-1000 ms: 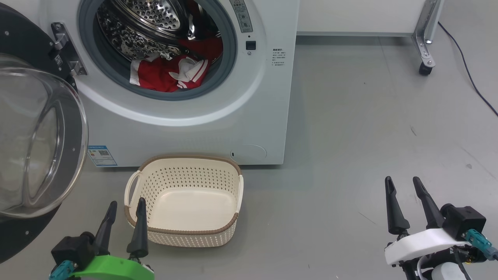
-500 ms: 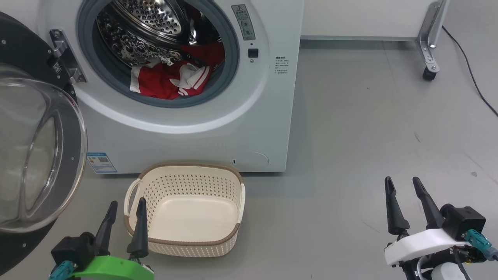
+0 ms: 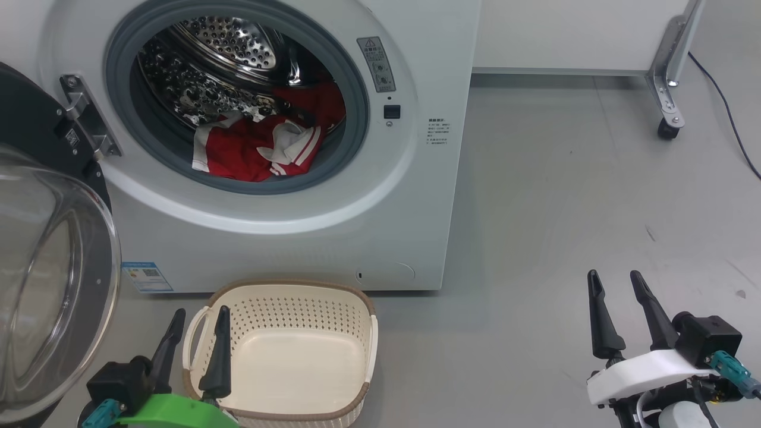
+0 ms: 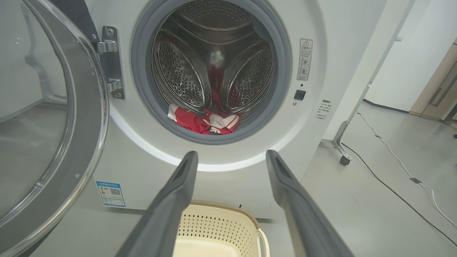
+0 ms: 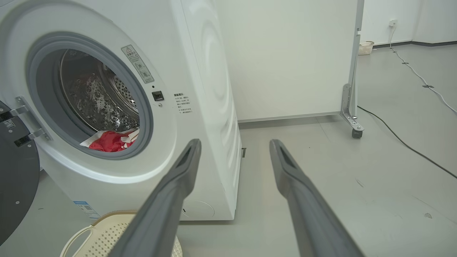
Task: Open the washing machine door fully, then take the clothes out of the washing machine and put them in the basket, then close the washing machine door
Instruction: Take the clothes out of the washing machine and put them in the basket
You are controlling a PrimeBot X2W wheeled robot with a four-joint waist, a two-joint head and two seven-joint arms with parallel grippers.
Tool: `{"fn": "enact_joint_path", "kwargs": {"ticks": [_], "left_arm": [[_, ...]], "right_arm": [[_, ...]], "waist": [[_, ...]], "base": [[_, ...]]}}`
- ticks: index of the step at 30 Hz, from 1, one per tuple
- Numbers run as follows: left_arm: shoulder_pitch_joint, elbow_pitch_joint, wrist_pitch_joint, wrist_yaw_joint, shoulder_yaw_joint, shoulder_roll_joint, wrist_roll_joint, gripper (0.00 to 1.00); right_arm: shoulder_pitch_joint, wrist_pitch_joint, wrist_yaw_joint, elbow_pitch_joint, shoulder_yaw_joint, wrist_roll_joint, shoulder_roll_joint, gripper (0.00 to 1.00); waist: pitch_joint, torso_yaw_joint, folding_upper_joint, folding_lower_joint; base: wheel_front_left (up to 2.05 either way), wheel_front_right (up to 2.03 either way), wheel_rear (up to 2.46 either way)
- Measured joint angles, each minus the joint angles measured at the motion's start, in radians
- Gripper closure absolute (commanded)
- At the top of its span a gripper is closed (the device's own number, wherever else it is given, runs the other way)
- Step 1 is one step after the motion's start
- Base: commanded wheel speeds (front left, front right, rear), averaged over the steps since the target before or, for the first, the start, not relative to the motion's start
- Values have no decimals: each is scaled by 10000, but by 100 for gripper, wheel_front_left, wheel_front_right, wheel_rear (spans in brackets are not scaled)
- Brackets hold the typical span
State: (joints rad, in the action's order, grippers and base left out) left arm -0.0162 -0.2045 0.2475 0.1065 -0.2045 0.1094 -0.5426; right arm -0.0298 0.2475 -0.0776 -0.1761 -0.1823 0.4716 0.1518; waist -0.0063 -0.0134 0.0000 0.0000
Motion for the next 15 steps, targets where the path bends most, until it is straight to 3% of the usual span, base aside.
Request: {"fn": "enact_joint_path", "kwargs": {"ticks": [15], "left_arm": [[0, -48, 0, 0, -82, -4, 84, 0]], "right_arm": [[0, 0, 2, -8, 8, 0, -71, 0]], "waist": [[17, -22, 0, 0]], "base": [[93, -93, 0]]}}
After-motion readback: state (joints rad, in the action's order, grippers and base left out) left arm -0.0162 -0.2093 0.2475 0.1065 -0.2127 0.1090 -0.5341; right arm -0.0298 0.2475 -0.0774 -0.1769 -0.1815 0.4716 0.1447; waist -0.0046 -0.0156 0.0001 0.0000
